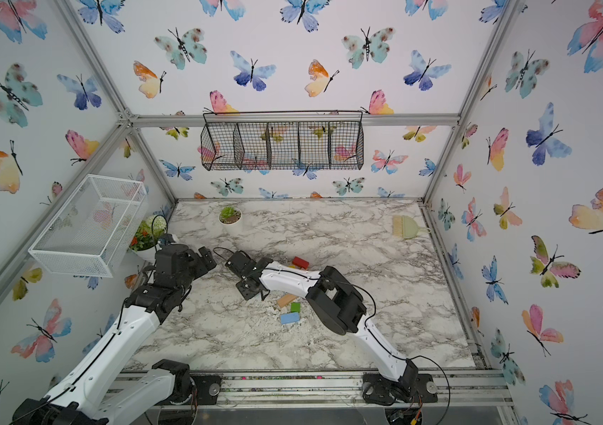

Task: Assemble the letter v with building blocks
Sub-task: Assemble the building block at the center of the board.

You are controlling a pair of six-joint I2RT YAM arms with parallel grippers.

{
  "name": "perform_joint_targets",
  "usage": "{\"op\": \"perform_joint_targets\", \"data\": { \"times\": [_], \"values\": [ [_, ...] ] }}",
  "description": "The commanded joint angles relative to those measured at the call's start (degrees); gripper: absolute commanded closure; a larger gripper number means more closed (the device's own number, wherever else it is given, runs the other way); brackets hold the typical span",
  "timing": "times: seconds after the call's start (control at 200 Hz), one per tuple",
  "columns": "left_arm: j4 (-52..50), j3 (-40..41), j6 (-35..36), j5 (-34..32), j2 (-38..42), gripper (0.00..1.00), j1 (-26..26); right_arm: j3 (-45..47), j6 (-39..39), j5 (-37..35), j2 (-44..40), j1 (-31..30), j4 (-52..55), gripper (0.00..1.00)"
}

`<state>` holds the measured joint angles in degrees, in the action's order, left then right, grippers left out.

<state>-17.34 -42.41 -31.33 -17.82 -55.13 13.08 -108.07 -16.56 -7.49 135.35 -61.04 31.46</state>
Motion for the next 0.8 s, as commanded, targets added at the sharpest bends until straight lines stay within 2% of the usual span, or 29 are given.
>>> {"op": "perform_joint_targets", "data": {
  "times": [0.0,0.26,0.496,0.796],
  "values": [
    [0.74,0.38,0.04,0.9,0.05,0.02,-0.31,-0.81,-0.67,-0.34,2.81,0.39,1.56,0.68],
    [0.86,0.37,0.04,0.99,0.03,0.02,-0.43,-1.35,-0.69,-0.33,3.52,0.47,1.74,0.66],
    [0.91,0.36,0.04,1.05,-0.06,0.02,-0.51,-1.28,-0.85,-0.84,3.09,0.48,1.91,0.59],
    [1.0,0.53,0.08,1.25,-0.15,0.02,-0.67,0.79,-1.11,-1.12,-0.35,0.48,1.01,0.45]
  ]
}}
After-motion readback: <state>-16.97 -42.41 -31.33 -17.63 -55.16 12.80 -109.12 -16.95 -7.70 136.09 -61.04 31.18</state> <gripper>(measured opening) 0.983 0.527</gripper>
